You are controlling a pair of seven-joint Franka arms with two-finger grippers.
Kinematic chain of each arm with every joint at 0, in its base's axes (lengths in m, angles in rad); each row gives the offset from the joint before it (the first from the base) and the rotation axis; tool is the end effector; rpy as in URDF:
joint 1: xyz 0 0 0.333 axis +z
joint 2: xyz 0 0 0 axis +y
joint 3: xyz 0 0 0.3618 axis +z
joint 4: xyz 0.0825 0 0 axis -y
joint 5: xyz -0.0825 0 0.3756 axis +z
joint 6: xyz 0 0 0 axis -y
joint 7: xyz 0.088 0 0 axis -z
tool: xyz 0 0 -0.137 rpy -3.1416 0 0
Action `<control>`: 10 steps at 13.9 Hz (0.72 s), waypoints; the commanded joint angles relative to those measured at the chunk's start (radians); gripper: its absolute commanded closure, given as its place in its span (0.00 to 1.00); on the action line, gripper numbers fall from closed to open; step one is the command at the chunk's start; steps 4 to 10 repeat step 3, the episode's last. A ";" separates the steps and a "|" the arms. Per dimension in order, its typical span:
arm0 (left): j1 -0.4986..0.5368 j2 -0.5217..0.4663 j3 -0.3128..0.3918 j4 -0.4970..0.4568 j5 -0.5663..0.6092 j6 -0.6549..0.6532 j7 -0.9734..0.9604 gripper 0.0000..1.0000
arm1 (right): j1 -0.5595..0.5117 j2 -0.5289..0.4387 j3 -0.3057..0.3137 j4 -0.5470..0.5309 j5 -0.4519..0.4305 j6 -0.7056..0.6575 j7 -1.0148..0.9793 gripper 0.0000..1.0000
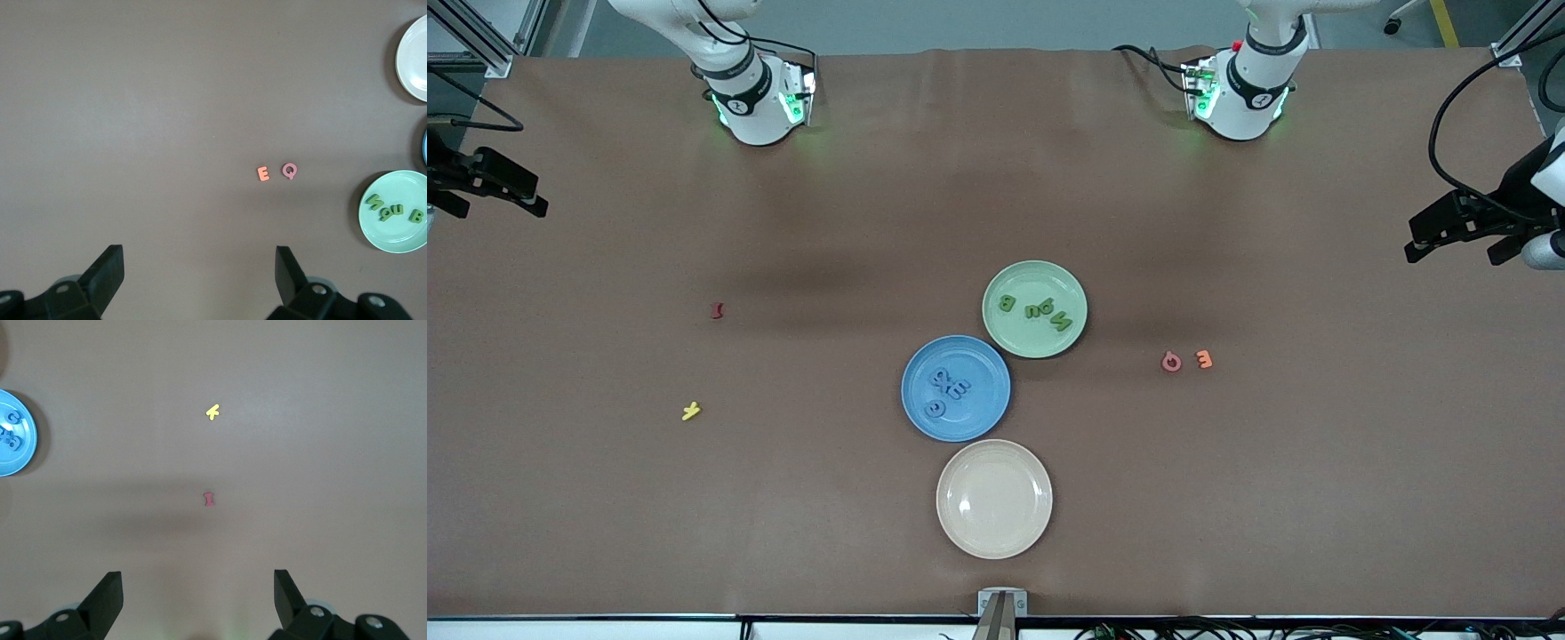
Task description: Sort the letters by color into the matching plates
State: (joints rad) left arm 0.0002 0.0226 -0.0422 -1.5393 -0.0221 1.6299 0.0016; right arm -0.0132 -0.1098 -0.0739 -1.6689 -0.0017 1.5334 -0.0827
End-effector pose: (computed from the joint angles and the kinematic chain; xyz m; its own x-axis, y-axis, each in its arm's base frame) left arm 0.5620 -0.0262 0.6480 0.9968 -0.0421 0.0680 -0.0438 -0.9988 0.0229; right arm 0.4994 -0.0462 0.6492 0.9997 -0.0038 -0.0254 -0.0040 -1.0000 -0.0085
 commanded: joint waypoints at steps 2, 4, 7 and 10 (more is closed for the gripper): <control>-0.006 0.003 0.001 0.018 0.008 -0.019 -0.006 0.00 | -0.013 -0.019 0.006 -0.017 0.006 -0.002 -0.008 0.00; -0.006 0.003 0.001 0.018 0.007 -0.019 -0.006 0.00 | -0.013 -0.019 0.006 -0.017 0.006 -0.002 -0.008 0.00; -0.006 0.003 0.001 0.018 0.007 -0.019 -0.006 0.00 | -0.013 -0.019 0.006 -0.017 0.006 -0.002 -0.008 0.00; -0.006 0.003 0.001 0.018 0.007 -0.019 -0.006 0.00 | -0.013 -0.019 0.006 -0.017 0.006 -0.002 -0.008 0.00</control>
